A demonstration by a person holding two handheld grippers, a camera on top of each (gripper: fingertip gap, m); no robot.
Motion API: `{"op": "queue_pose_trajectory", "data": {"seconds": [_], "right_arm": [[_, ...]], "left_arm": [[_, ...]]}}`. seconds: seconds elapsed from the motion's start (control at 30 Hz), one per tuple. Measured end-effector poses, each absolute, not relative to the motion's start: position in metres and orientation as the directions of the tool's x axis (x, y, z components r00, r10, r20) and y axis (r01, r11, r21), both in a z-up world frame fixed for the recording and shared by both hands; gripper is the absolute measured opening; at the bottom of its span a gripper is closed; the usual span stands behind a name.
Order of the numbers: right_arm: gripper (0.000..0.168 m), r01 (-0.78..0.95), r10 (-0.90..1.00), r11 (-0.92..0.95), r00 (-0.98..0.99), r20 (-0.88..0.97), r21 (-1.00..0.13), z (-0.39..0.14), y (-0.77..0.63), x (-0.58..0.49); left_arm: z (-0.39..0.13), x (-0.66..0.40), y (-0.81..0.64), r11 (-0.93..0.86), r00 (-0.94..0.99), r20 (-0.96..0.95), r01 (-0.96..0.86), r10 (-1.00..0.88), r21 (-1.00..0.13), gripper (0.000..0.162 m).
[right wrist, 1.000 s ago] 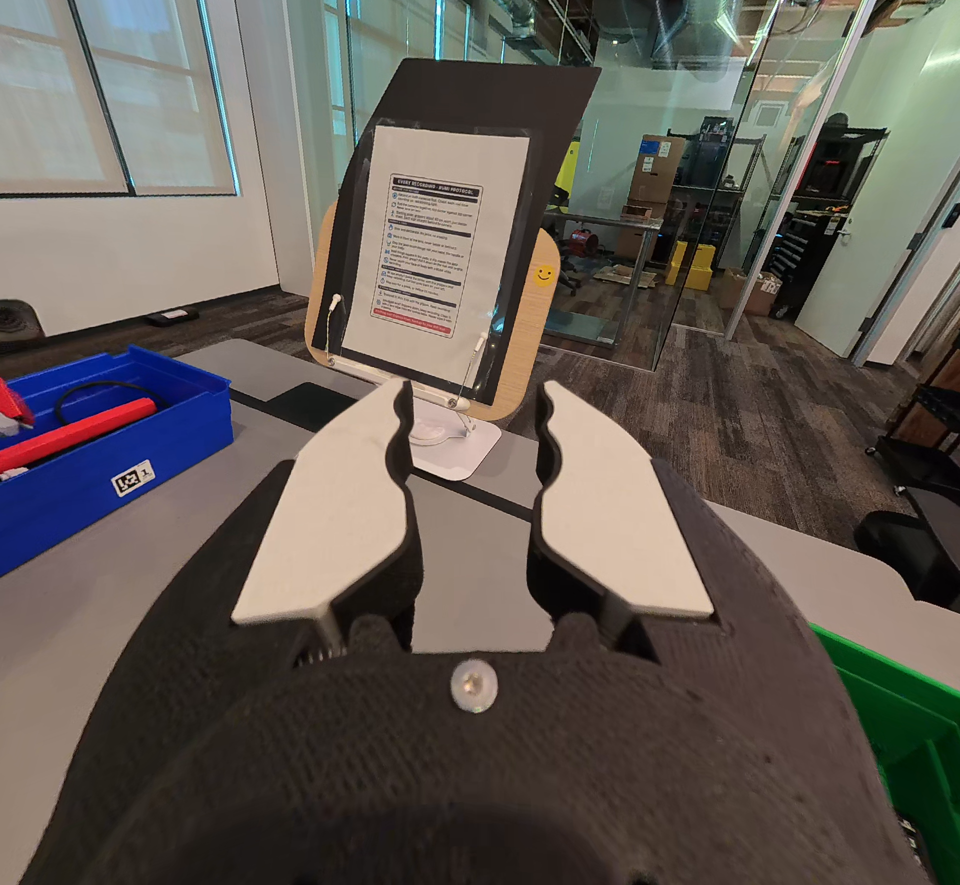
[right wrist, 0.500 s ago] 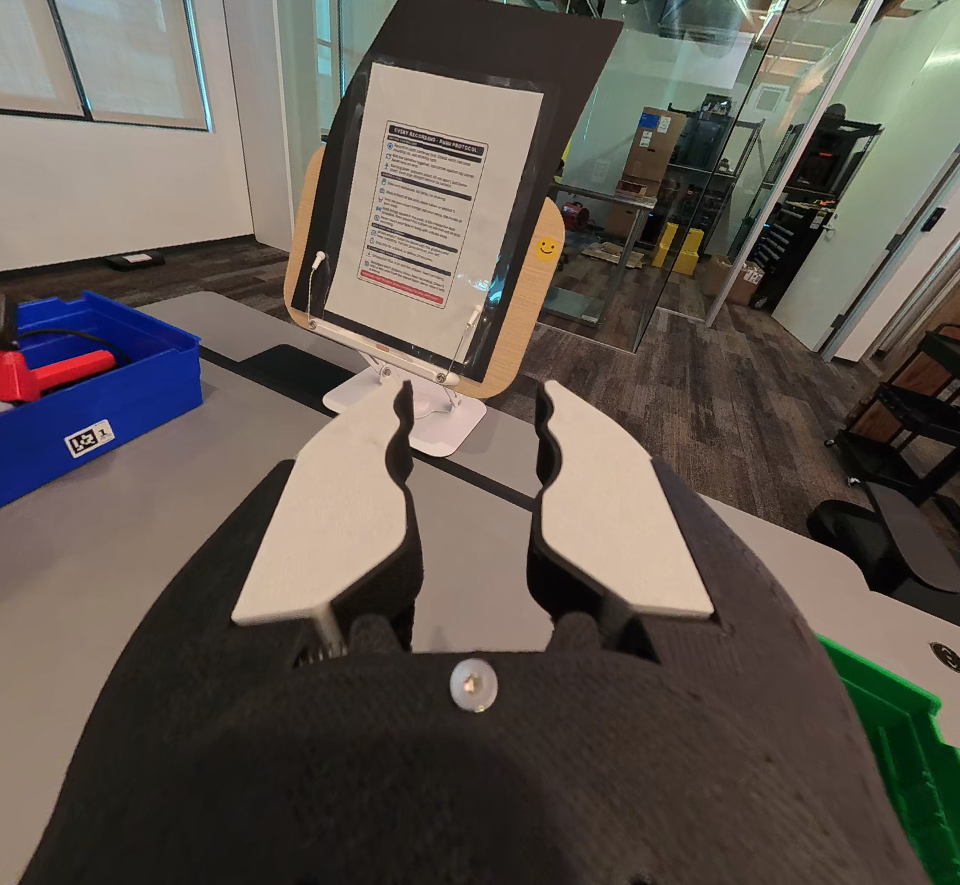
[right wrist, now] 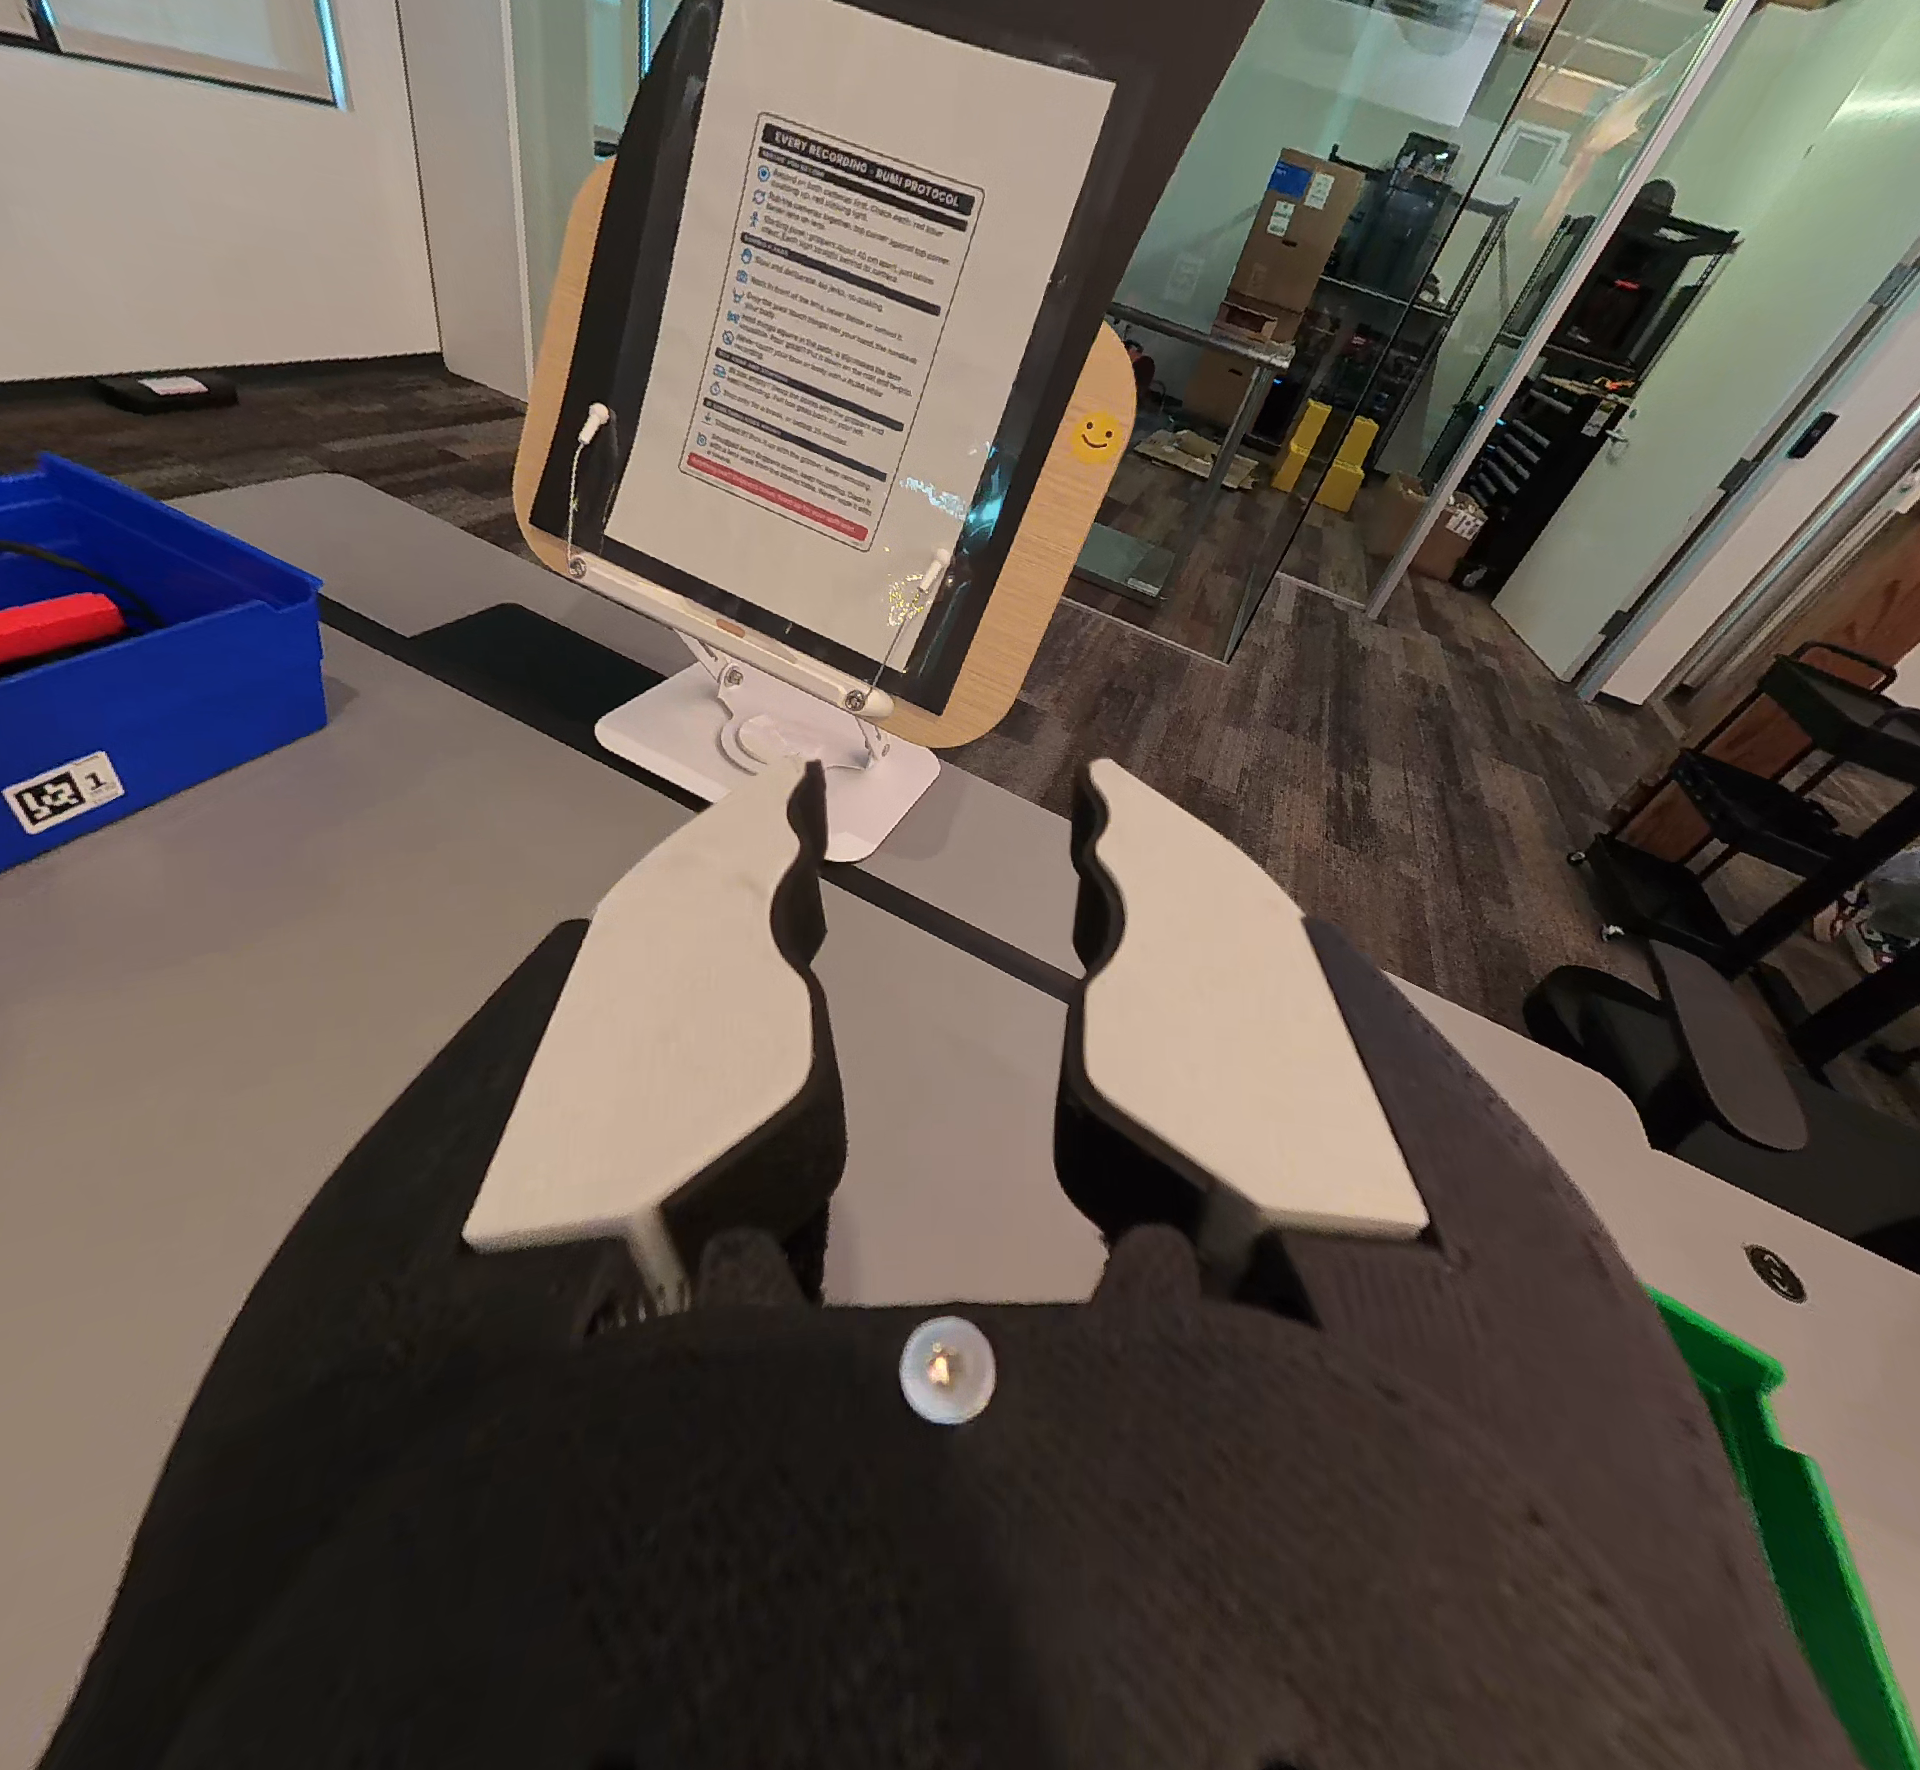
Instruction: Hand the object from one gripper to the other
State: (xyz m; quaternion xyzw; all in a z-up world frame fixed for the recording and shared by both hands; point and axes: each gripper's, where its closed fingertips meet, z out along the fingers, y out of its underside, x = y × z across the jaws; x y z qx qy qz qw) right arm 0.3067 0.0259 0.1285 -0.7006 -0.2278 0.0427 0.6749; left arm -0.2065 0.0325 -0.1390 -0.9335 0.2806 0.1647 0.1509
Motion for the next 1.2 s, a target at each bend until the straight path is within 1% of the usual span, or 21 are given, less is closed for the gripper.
{"op": "queue_pose_trajectory", "data": {"seconds": [0.07, 0.17, 0.23, 0.37, 0.47, 0.6, 0.7, 0.73, 0.77, 0.87, 0.97, 1.0, 1.07, 1.1, 1.17, 1.2], "right_arm": [[0.046, 0.274, 0.375, 0.012, 0.890, 0.258, -0.962, 0.127, 0.026, 0.306], [0.046, 0.290, 0.376, 0.010, 0.886, 0.272, -0.957, 0.126, 0.027, 0.303], [0.046, 0.302, 0.377, 0.010, 0.882, 0.283, -0.953, 0.125, 0.027, 0.302], [0.046, 0.326, 0.375, 0.004, 0.876, 0.303, -0.945, 0.122, 0.028, 0.299], [0.047, 0.341, 0.375, 0.002, 0.871, 0.317, -0.940, 0.121, 0.029, 0.298], [0.047, 0.364, 0.374, 0.004, 0.863, 0.339, -0.931, 0.120, 0.029, 0.296], [0.047, 0.382, 0.376, 0.000, 0.856, 0.354, -0.924, 0.117, 0.030, 0.295], [0.047, 0.389, 0.376, 0.000, 0.854, 0.361, -0.921, 0.117, 0.030, 0.294], [0.047, 0.395, 0.375, 0.001, 0.851, 0.367, -0.918, 0.117, 0.030, 0.294], [0.047, 0.406, 0.375, 0.008, 0.846, 0.379, -0.914, 0.117, 0.030, 0.292], [0.047, 0.413, 0.387, 0.013, 0.838, 0.385, -0.911, 0.116, 0.030, 0.287], [0.047, 0.416, 0.393, 0.019, 0.833, 0.389, -0.909, 0.116, 0.030, 0.284], [0.047, 0.416, 0.413, 0.049, 0.819, 0.398, -0.908, 0.119, 0.028, 0.272], [0.047, 0.413, 0.433, 0.080, 0.806, 0.404, -0.907, 0.121, 0.026, 0.263], [0.047, 0.395, 0.496, 0.167, 0.758, 0.423, -0.903, 0.127, 0.016, 0.234], [0.048, 0.383, 0.538, 0.223, 0.718, 0.441, -0.897, 0.130, 0.008, 0.216]], "left_arm": [[-0.138, -0.209, 0.031, -0.812, 0.809, -0.375, -0.548, -0.453, -0.201, 0.079], [-0.130, -0.217, 0.027, -0.838, 0.840, -0.364, -0.498, -0.403, -0.222, 0.084], [-0.127, -0.218, 0.021, -0.846, 0.859, -0.331, -0.477, -0.391, -0.238, 0.083], [-0.131, -0.229, 0.016, -0.866, 0.867, -0.335, -0.451, -0.368, -0.216, 0.079], [-0.132, -0.232, 0.012, -0.874, 0.857, -0.355, -0.454, -0.374, -0.176, 0.080], [-0.129, -0.229, 0.014, -0.877, 0.862, -0.358, -0.442, -0.359, -0.187, 0.077], [-0.143, -0.231, 0.015, -0.881, 0.862, -0.338, -0.447, -0.378, -0.157, 0.078], [-0.147, -0.234, 0.015, -0.880, 0.853, -0.351, -0.455, -0.387, -0.138, 0.075], [-0.150, -0.237, 0.015, -0.875, 0.842, -0.362, -0.468, -0.400, -0.123, 0.061], [-0.143, -0.236, 0.016, -0.873, 0.848, -0.358, -0.464, -0.390, -0.147, 0.061], [-0.111, -0.234, 0.020, -0.867, 0.862, -0.388, -0.436, -0.326, -0.240, 0.061], [-0.097, -0.230, 0.021, -0.855, 0.868, -0.391, -0.432, -0.308, -0.287, 0.061], [-0.061, -0.213, 0.024, -0.791, 0.886, -0.367, -0.432, -0.282, -0.434, 0.060], [-0.042, -0.197, 0.024, -0.743, 0.900, -0.320, -0.427, -0.296, -0.515, 0.060], [-0.005, -0.154, 0.020, -0.612, 0.899, -0.203, -0.416, -0.388, -0.673, 0.061], [0.013, -0.126, 0.014, -0.535, 0.869, -0.132, -0.406, -0.477, -0.741, 0.061]]}}
